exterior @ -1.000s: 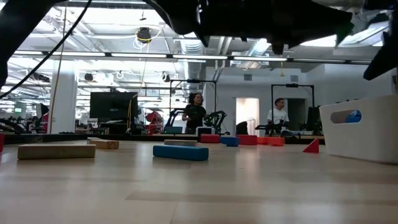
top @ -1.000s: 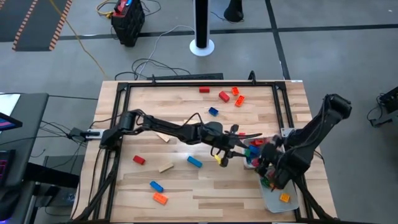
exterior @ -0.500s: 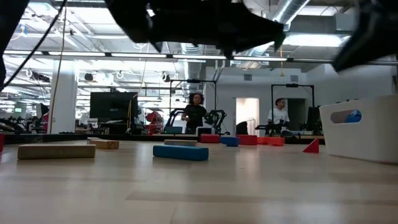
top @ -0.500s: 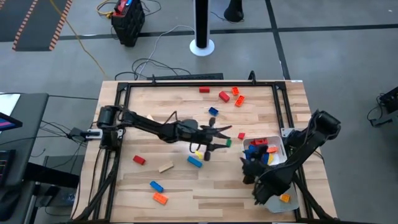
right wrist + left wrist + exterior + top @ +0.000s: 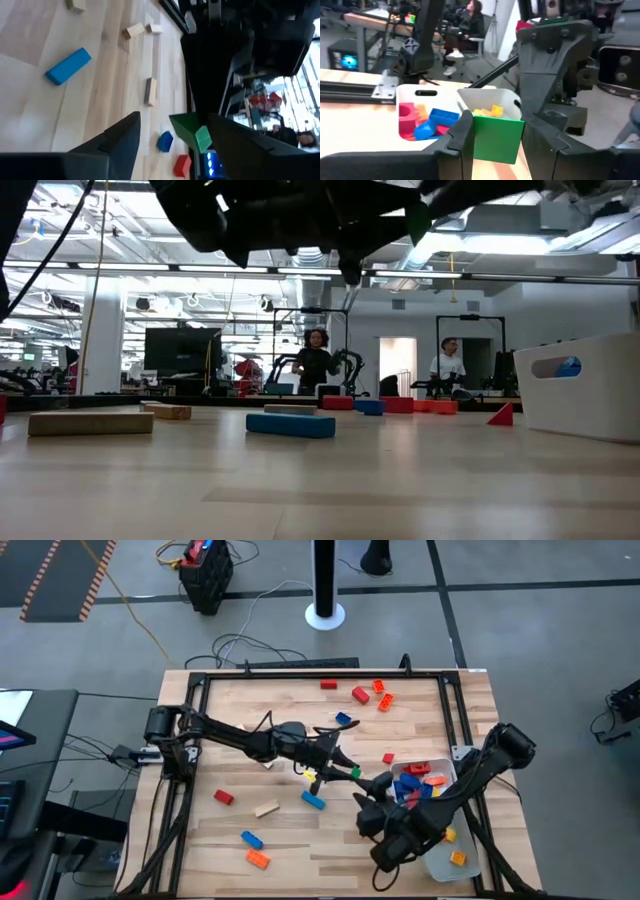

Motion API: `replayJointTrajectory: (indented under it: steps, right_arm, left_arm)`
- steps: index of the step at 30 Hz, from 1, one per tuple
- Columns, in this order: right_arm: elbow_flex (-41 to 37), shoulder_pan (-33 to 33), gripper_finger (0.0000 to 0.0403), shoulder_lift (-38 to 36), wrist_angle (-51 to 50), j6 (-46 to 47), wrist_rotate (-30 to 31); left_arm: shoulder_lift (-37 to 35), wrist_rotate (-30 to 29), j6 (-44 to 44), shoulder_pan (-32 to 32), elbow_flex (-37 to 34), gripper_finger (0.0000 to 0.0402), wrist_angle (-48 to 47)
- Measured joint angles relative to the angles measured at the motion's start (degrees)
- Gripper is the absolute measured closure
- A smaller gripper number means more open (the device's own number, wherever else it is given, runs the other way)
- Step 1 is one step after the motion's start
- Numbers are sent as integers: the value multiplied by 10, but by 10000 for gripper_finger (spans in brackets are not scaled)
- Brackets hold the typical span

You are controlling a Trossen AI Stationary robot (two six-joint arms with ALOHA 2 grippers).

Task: Sort blocks by size
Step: Put the green block into the grey bin

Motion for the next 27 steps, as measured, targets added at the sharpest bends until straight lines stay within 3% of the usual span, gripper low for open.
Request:
replayJointTrajectory:
  steps: [6, 14, 27]
  right_arm:
    - [6, -2, 127, 0, 11, -51, 4]
    - [6, 1, 127, 0, 11, -80, 78]
    - [6, -7, 127, 0, 15, -76, 46]
  left_arm:
    - [0, 8, -14, -2, 0, 279, 5]
    - [0, 21, -13, -6, 0, 279, 4]
    - [0, 49, -36, -16, 0, 277, 44]
